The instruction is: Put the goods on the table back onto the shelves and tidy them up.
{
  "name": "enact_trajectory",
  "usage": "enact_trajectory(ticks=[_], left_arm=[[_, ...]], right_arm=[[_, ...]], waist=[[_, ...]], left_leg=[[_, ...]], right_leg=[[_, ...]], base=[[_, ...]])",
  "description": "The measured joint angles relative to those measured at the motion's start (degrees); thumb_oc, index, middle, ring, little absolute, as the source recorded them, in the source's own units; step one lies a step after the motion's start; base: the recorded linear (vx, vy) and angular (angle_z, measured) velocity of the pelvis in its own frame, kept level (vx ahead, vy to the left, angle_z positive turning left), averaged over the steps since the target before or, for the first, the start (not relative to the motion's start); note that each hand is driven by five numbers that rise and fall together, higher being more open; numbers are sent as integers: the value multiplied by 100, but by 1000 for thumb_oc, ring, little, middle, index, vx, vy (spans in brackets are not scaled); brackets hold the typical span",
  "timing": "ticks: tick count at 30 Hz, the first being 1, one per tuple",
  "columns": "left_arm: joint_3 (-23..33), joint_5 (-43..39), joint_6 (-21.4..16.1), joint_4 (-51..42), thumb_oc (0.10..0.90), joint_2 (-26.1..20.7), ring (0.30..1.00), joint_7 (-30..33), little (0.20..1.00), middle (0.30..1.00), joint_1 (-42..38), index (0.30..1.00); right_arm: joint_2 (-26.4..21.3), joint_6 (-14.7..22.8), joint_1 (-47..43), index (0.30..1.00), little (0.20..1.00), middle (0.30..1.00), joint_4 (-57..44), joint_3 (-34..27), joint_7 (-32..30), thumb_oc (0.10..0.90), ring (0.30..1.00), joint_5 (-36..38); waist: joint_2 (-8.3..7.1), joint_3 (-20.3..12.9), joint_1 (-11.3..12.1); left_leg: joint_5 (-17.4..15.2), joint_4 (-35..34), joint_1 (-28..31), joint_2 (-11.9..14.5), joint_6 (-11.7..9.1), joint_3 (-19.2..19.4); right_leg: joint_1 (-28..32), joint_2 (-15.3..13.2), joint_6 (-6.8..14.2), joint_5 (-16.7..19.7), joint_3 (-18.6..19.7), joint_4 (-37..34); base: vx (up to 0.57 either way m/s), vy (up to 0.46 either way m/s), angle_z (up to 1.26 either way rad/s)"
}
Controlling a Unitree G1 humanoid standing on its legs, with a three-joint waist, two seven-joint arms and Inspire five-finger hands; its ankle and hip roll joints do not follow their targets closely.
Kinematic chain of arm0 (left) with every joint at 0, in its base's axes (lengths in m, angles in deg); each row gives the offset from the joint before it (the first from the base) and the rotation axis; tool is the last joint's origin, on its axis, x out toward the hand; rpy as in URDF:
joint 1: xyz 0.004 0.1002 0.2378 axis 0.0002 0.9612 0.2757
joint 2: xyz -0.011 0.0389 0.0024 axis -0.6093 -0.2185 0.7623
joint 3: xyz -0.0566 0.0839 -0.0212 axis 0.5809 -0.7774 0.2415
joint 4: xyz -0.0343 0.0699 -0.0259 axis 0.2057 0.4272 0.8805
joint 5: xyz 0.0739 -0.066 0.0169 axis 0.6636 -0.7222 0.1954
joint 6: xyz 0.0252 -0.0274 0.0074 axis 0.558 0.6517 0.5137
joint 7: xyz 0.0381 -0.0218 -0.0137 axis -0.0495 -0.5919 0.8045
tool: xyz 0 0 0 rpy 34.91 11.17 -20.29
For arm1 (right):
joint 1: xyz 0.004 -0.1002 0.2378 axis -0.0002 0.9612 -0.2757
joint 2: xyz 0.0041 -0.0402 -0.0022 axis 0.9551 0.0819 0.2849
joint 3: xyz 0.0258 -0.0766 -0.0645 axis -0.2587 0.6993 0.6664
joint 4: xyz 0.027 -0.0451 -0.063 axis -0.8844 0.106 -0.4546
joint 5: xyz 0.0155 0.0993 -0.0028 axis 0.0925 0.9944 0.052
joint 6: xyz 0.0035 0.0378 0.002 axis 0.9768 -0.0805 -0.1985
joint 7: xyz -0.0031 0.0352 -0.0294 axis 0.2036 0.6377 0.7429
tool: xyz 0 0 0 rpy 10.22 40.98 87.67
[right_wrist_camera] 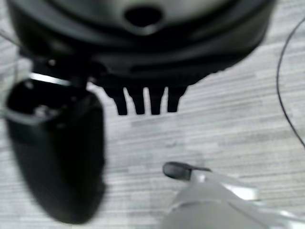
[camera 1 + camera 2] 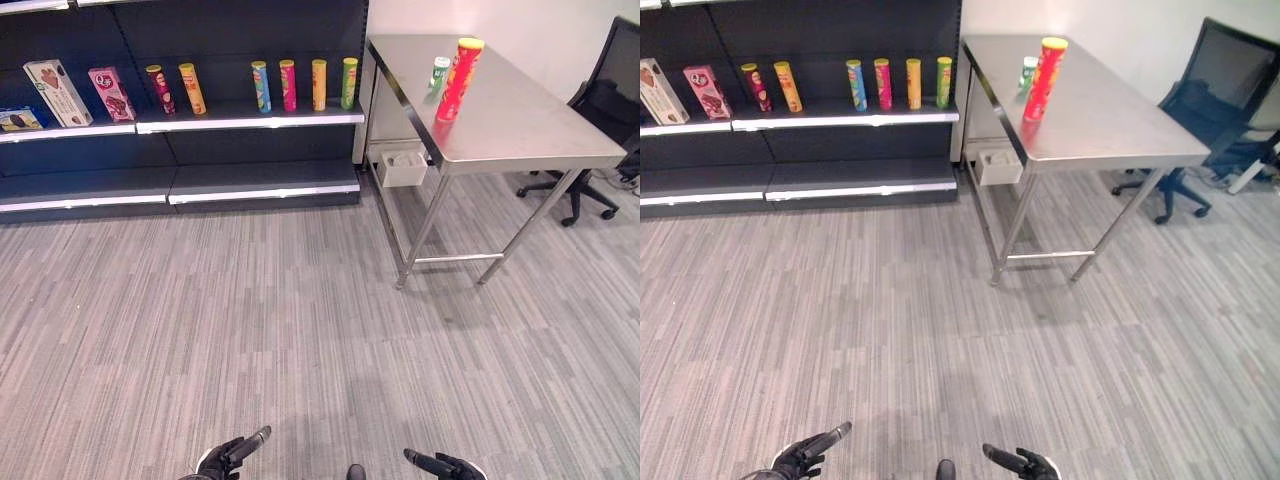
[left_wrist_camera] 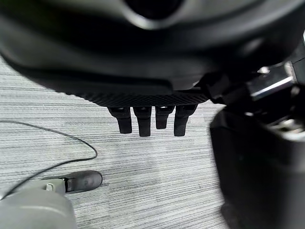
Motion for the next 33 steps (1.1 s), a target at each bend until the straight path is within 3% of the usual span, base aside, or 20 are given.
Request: enact_trajectory(ticks=[6, 27, 31, 33], left_arm=[[-13, 32, 0, 4, 800, -4, 900, 22, 900, 900, 41, 900], [-12, 5, 5, 6, 800, 12, 900, 16, 900, 900, 4, 900], [24, -23, -5, -10, 800, -148, 900, 13, 900, 900, -276, 900], [82, -248, -53, -3, 800, -153, 900, 19, 900, 900, -376, 900]], right_arm=[[10, 0, 23, 900, 900, 900, -3, -2, -6, 800, 900, 0], [9, -1, -10, 900, 900, 900, -12, 46, -46, 800, 900, -3], [22, 25, -310, 900, 900, 900, -21, 44, -48, 800, 900, 14], [-44, 48, -362, 900, 900, 900, -21, 37, -53, 800, 900, 81]], waist=[[-89, 59, 1], [-130, 262, -1], [-480, 595, 31], [-491, 728, 137]], left_leg=[[64, -161, 43, 3, -92, 43], [63, -76, -83, 39, -160, -13], [-167, 1996, -1257, -67, -514, 91], [-61, 3343, -1928, -29, -679, 71]], right_leg=[[-5, 5, 35, -9, 39, -39], [-72, 34, 36, -71, -33, -41], [-209, -170, -124, -106, -55, -41], [-146, -215, -235, -127, -31, -38]], base=[[-8, -16, -2], [14, -82, 2], [18, -139, 14], [112, -64, 2]])
